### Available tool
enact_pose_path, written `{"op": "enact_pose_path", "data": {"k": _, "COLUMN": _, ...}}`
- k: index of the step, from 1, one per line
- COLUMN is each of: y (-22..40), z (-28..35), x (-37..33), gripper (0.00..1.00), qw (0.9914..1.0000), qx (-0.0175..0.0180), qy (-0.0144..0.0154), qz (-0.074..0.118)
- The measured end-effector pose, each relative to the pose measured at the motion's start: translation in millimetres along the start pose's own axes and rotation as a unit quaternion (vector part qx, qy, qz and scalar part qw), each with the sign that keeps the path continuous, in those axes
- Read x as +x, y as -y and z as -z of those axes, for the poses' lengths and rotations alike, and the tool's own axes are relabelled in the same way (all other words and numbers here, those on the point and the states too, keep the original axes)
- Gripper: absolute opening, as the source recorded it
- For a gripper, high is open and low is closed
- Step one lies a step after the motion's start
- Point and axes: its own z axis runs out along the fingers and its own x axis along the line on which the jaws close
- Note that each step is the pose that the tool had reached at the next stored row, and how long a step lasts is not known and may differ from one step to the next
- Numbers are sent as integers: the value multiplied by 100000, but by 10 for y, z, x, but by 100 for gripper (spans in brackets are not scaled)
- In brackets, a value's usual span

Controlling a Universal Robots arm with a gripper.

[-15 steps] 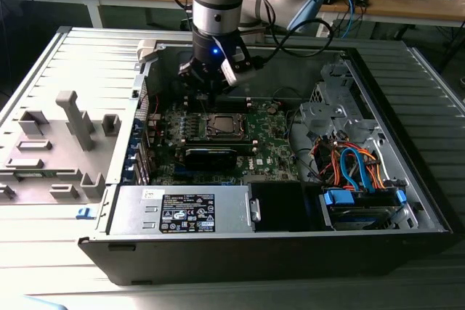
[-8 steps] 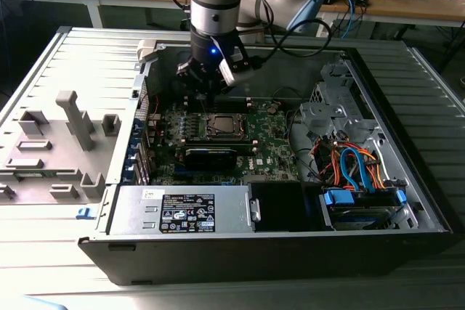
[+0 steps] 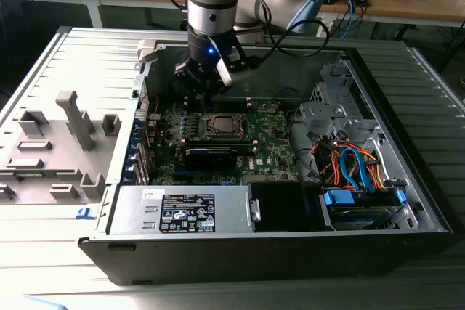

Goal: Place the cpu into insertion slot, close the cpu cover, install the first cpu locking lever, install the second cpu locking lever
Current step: 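Install the first cpu locking lever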

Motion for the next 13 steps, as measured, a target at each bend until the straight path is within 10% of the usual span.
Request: {"op": "enact_pose_path", "data": {"k": 13, "y": 0, "z": -2, "x": 57, "gripper": 11, "qw": 100000, "qx": 2, "qy": 0, "qz": 0}}
